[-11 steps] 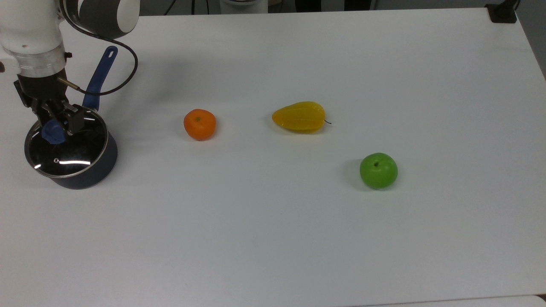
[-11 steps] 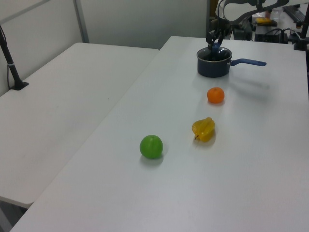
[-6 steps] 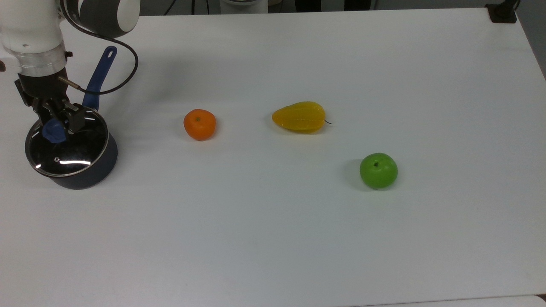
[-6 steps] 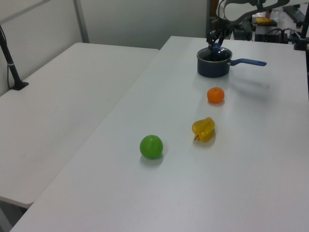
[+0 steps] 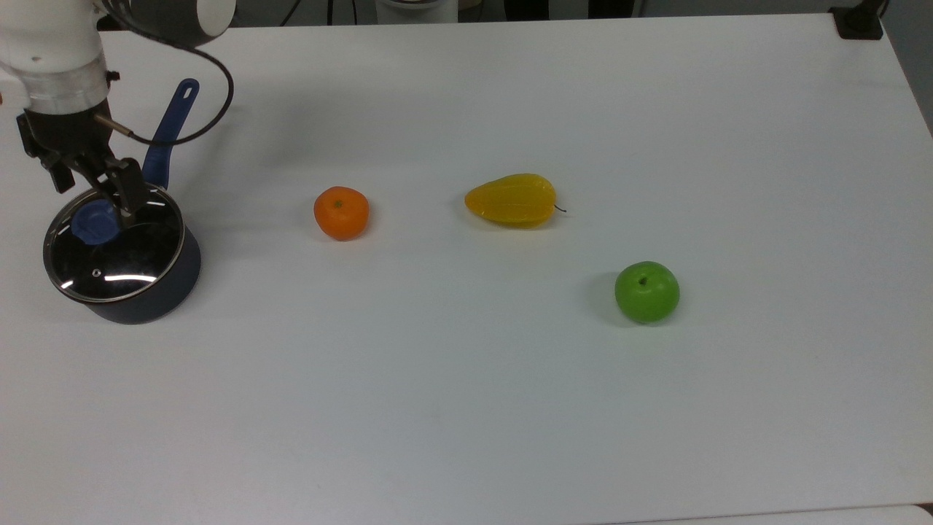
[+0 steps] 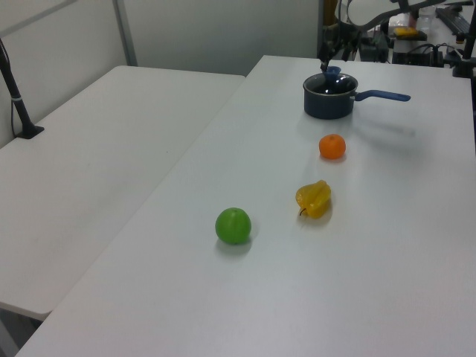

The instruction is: Close lid

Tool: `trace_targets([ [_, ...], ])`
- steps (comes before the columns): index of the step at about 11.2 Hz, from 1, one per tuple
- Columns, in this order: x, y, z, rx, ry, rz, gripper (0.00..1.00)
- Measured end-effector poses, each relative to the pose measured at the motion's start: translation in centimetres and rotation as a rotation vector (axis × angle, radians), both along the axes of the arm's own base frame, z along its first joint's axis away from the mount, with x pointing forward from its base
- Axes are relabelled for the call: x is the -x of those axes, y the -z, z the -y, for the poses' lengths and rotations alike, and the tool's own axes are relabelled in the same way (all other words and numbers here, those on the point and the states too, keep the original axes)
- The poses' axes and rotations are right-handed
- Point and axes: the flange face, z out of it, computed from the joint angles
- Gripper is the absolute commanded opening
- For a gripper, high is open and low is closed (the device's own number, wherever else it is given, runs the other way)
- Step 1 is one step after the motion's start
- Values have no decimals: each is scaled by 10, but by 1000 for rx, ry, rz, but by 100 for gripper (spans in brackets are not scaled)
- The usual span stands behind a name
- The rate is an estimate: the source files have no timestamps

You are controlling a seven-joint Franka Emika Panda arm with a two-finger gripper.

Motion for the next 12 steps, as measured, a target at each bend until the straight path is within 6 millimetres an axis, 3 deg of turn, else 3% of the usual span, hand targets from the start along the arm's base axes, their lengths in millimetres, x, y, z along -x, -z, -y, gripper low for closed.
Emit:
trace_targets([
  [2,-5,-21,-42,35,-57,-22,100],
  [5,-5,-62,-153,45,-162,-84,100],
  [8,38,-112,-257,24,-281,-209,100],
  [10,77,-134,-291,-13,-326,-254,100],
  [12,109,-145,-289,-49,-324,-291,100],
])
